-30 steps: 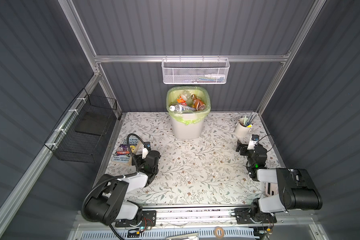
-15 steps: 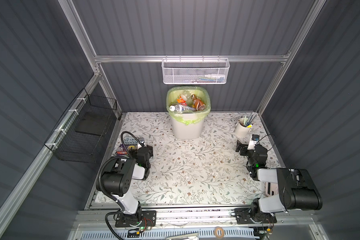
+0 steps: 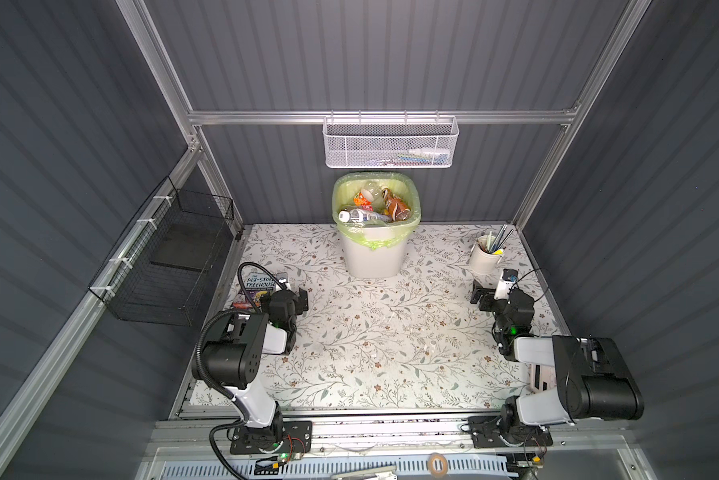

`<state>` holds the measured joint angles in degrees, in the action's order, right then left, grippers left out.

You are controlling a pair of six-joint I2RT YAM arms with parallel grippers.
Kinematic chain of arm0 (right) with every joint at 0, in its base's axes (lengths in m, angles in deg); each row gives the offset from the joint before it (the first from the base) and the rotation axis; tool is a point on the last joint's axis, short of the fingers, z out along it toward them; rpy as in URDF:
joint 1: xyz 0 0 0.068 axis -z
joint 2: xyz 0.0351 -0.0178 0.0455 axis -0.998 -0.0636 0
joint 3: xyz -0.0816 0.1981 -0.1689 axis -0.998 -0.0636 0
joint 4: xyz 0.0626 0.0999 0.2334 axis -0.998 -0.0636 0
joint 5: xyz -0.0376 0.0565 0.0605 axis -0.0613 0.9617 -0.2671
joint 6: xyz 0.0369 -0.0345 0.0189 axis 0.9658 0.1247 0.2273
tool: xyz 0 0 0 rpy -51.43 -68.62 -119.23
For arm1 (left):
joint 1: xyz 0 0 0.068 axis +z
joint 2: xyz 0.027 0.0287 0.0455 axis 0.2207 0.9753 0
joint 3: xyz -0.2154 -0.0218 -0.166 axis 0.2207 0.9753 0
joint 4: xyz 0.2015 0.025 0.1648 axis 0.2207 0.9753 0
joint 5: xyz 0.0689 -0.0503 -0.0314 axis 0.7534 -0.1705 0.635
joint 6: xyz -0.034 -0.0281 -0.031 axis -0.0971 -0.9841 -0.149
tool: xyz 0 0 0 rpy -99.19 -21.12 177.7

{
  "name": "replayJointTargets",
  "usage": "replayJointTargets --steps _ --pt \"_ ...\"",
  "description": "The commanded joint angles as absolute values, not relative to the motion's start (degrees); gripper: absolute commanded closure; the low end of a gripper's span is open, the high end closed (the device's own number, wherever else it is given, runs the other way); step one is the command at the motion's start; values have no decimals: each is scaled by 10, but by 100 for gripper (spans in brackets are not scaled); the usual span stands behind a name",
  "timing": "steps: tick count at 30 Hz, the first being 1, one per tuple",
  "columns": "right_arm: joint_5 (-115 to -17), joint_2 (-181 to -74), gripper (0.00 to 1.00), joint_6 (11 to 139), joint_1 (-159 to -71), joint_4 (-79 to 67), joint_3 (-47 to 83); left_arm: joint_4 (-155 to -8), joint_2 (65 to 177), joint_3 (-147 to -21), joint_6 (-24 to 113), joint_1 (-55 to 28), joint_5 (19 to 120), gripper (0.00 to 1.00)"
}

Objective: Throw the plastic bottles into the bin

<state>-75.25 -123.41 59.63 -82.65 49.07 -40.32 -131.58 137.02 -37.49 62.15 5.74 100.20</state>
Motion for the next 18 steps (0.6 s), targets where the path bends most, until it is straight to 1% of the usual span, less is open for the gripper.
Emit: replayJointTargets --steps 1,18 --pt "-751 -1234 1 600 -826 495 -402 -1322 1373 -379 613 62 997 0" --pt "-750 -1236 1 601 -826 491 -400 -1323 1374 -379 614 62 996 0"
